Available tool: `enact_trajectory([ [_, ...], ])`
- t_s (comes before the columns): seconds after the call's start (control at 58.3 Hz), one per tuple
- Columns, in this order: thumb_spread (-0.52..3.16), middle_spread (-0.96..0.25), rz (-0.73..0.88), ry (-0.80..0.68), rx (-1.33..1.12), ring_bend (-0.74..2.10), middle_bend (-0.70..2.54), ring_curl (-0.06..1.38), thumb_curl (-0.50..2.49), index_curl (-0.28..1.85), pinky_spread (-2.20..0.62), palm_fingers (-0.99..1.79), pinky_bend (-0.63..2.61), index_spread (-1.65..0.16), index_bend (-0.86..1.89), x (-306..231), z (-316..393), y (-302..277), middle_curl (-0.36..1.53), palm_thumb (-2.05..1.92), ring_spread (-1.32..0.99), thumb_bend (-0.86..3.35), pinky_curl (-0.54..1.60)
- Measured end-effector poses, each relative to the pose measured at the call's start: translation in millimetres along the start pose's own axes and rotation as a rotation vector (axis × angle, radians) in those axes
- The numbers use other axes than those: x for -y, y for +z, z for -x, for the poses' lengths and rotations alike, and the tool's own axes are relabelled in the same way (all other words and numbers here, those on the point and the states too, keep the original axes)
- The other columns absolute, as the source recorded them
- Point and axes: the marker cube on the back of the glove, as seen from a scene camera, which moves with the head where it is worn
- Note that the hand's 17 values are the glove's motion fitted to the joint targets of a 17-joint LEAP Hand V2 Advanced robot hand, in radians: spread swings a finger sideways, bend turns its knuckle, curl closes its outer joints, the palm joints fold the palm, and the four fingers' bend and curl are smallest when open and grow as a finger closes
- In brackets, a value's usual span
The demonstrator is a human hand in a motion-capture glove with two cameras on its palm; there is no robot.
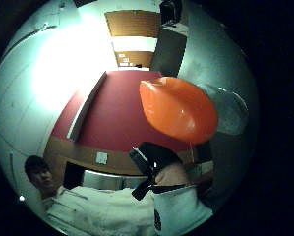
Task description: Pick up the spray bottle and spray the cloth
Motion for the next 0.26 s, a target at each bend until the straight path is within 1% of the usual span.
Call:
enact_trajectory([
  [0.137, 0.85, -0.08, -0.027, -0.011, -0.012, 0.44, 0.20, 0.35, 0.41, 0.20, 0.07, 0.25, 0.56, -0.37, 0.10, -5, 7, -6, 0.36, 0.48, -0.13, -0.03, 0.38],
  [0.257, 0.87, -0.07, -0.106, -0.017, -0.035, 0.44, 0.20, 0.34, 0.39, 0.19, 0.07, 0.25, 0.55, -0.38, 0.11, -32, 22, -31, 0.36, 0.49, -0.13, -0.03, 0.37],
])
